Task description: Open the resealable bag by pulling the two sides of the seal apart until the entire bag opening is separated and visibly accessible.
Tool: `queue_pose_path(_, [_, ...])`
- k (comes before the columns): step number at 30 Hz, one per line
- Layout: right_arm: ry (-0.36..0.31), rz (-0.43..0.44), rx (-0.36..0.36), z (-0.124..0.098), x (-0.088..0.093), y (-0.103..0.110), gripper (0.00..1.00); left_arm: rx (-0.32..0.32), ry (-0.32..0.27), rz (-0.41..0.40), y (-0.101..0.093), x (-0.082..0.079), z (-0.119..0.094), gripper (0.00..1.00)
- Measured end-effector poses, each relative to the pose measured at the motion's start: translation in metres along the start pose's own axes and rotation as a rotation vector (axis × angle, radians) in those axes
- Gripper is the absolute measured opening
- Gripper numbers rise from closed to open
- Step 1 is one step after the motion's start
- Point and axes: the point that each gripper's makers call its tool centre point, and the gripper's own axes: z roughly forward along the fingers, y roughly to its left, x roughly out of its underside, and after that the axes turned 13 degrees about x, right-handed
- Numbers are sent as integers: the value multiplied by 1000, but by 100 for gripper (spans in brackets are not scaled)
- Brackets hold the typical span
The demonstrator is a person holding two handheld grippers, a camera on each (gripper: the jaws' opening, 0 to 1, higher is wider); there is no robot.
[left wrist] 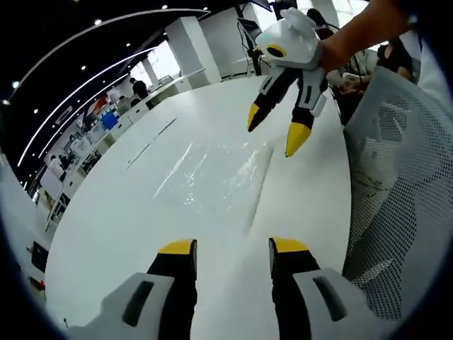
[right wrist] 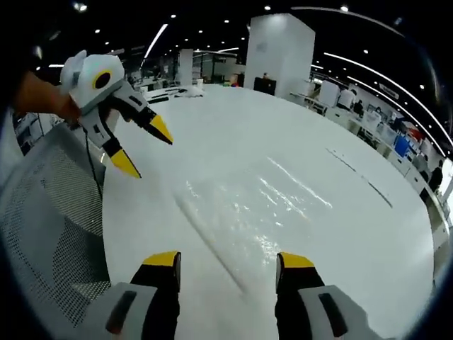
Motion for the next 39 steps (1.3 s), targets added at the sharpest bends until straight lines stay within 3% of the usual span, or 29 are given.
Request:
queue_pose_path(5, [-30, 53, 14, -9, -4, 1, 60, 0, -21, -39, -1, -1, -1, 43])
queue_pose_path(11, [-59, 140, 13, -14, -8, 5, 71, 16, -37, -91, -7, 5, 0, 54])
queue_pose_path(18, [-95, 246, 23, -20, -11, 9, 82, 19, -61, -157, -13, 10, -3, 73])
queue_pose_path(24, [-125, 366, 48, -30, -13, 10, 91, 19, -132, -232, -17, 4, -11, 89])
queue_pose_path(30, [-155, 399, 71, -41, -16, 13, 97, 1, -184, -330, -16, 4, -21, 94])
queue_pose_path(39, [-165, 387, 134, -58, -15, 18, 99, -52, -180, -314, -25, 3, -37, 92])
